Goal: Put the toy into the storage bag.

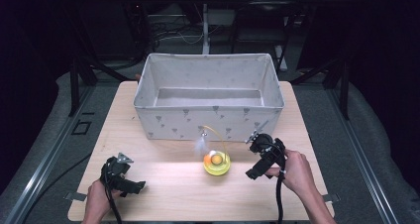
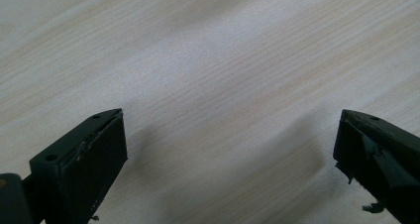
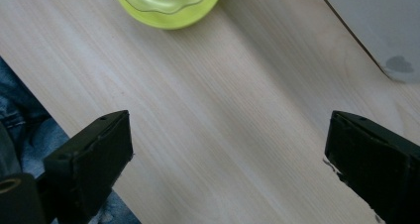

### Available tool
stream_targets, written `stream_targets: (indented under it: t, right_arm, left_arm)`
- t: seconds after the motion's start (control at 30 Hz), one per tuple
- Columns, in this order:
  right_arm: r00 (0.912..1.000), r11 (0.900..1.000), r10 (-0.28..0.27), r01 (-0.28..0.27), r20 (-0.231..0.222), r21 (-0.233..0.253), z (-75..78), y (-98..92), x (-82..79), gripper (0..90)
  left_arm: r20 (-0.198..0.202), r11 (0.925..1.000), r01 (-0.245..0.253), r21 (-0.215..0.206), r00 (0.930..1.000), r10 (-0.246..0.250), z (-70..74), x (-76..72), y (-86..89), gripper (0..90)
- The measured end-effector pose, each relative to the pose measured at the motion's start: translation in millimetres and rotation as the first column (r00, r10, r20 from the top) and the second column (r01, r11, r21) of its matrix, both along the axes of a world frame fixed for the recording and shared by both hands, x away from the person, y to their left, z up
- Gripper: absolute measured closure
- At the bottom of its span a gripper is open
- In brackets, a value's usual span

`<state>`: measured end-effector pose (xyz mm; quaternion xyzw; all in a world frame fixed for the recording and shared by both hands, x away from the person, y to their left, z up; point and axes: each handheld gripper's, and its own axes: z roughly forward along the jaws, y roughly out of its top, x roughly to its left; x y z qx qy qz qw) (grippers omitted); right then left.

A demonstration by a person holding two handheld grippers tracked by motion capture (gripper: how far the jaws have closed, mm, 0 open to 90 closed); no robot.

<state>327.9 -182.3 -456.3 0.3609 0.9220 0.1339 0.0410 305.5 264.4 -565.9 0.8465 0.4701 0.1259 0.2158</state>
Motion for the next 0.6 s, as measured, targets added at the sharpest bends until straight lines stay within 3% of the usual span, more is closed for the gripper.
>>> stream_targets:
  t: [0.23, 0.6]
  right_arm:
    - [0.9981, 0.998, 0.061, -0.061, -0.003, 0.008, 11.7, 20.5, 7.8, 4.7]
    - [0.9844, 0.985, 0.171, -0.17, 0.043, -0.011, 37.0, 63.5, 19.3, 14.7]
  left_arm:
    - [-0.001, 1.0, -0.001, 0.001, 1.0, 0.001, 0.7, -0.3, -1.2, 0.2]
    - [0.006, 1.0, 0.004, 0.001, 1.0, -0.004, 2.2, -0.9, 0.3, 0.2]
